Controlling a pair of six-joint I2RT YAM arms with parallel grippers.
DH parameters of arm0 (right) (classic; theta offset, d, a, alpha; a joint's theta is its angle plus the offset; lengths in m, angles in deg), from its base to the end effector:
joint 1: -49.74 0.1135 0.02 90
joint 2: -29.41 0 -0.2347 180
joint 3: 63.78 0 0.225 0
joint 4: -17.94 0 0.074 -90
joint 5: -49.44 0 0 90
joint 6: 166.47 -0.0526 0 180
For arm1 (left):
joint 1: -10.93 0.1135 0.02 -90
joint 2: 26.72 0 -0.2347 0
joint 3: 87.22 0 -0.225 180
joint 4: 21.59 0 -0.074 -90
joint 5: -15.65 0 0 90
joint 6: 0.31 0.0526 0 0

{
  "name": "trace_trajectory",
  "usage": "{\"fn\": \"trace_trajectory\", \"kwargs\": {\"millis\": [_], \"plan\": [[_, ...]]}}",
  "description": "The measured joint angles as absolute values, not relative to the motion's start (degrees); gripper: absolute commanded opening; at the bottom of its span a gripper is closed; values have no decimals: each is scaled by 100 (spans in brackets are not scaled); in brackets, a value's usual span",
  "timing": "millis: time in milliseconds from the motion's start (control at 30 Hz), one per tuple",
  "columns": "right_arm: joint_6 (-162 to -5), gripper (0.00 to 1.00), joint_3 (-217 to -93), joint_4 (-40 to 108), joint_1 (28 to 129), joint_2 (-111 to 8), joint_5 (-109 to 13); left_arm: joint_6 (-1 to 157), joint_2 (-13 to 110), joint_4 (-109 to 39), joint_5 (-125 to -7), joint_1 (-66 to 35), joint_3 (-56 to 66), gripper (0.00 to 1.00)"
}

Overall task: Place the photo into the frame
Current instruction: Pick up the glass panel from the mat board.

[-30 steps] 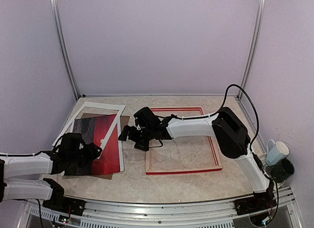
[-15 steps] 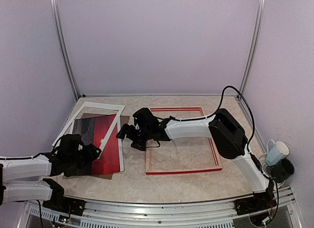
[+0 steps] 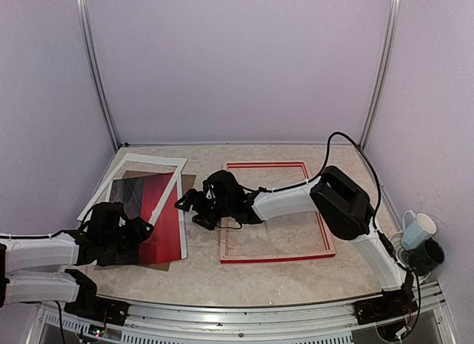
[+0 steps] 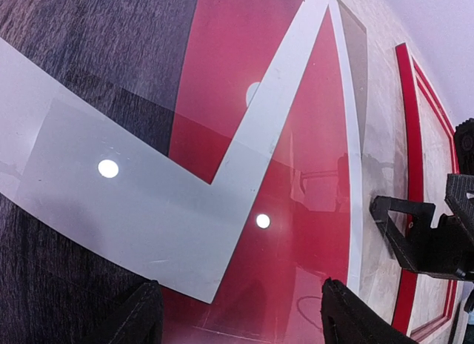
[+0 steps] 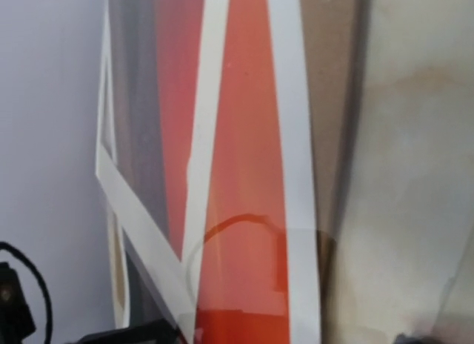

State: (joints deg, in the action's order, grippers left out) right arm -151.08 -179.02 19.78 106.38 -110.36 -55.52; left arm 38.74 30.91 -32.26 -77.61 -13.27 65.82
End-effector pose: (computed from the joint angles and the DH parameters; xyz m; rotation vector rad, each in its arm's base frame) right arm 0.2722 0.4382 0.1162 0.1870 2.4702 1.5291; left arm 0.1680 -0.0722 0.1134 -0.5775 2.2969 -0.5995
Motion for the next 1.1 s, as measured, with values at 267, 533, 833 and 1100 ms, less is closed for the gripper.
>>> {"fn": "trace_trajectory", "kwargs": {"millis": [267, 533, 833, 1100], "plan": [[-15185, 84, -17806, 1285, 10638, -11040, -5760, 3893, 3213, -3060, -7691, -1327, 6582, 70], [-15174, 83, -18133, 1123, 10636, -11370, -5788, 3898, 3215, -3060, -7632, -1327, 6582, 69], [-15161, 65, -18859, 1291, 10618, -11890, -5854, 3917, 3172, -3055, -7621, -1327, 6617, 69], [-15121, 34, -18859, 1357, 10603, -11899, -5891, 3917, 3102, -3018, -7597, -1327, 6678, 69]]}}
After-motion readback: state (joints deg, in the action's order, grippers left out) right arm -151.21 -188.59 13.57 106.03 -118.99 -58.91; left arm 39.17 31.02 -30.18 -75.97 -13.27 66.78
